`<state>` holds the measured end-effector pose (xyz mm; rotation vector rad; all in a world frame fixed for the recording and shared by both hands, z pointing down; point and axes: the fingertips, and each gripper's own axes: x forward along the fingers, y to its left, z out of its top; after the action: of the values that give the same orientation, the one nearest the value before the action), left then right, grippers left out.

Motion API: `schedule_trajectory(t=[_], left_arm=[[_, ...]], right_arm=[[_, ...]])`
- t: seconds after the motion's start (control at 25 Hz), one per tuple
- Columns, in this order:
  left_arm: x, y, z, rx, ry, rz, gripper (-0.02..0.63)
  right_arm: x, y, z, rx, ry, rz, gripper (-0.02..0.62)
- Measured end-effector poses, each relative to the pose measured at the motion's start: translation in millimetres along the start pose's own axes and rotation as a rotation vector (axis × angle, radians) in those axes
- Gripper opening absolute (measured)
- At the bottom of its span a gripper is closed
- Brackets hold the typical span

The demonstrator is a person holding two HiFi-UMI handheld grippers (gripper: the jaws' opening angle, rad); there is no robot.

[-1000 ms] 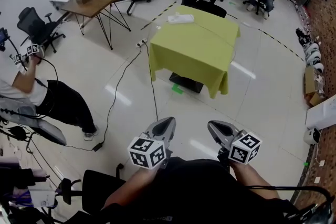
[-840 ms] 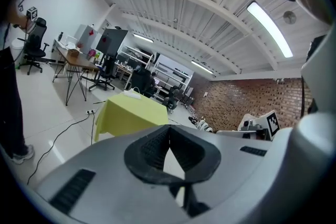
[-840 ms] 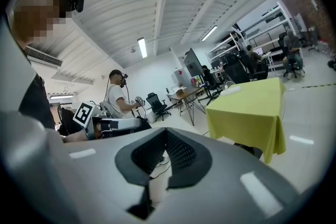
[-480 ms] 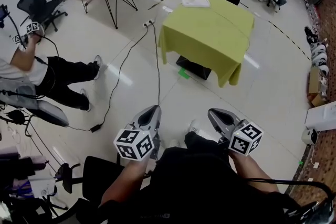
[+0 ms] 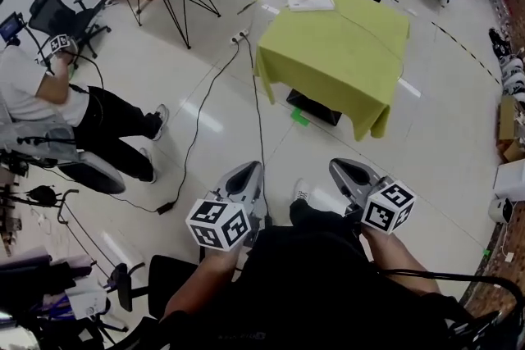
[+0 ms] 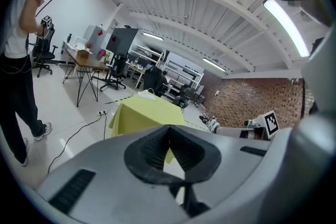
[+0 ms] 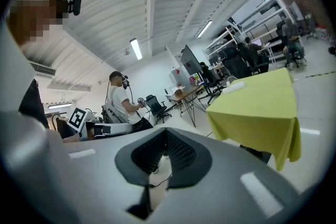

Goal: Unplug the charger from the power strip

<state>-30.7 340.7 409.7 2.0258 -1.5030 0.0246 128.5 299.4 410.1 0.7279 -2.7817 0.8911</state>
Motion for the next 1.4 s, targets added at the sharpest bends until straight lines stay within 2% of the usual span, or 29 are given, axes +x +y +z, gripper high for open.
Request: schedule_trajectory(t=[0.32, 0.64, 0.84, 1.08, 1.24, 1.4], left_arm=[[66.9, 8.9, 60.9, 0.066, -0.023, -0.003, 0.005], [133.0, 3.6, 82.5, 0.108, -0.005, -0.018, 0.005], [159.5, -1.2, 91.9, 0.143, 0.035, -0.039, 0.005], [187.1, -12.2, 97.0, 0.161, 0.061, -0.096, 0.005], [203.9, -6.7, 92.9, 0.145, 0.113, -0.109, 0.005], [221.1, -8.8, 106.2, 0.150, 0.113, -0.160, 0.005]], right_arm=[[30.9, -57.7, 59.6, -0.017, -0.058, 0.008, 0.003], [53.3, -114.7, 86.8, -0.012, -0.080, 0.018, 0.003], [51.0, -127.0, 93.0, -0.015, -0.104, 0.012, 0.003], [48.9, -147.6, 88.8, 0.043, -0.129, -0.031, 0.003], [43.1, -160.5, 95.4, 0.058, -0.145, -0.079, 0.003], [48.3, -172.2, 97.2, 0.083, -0.141, -0.126, 0.003]])
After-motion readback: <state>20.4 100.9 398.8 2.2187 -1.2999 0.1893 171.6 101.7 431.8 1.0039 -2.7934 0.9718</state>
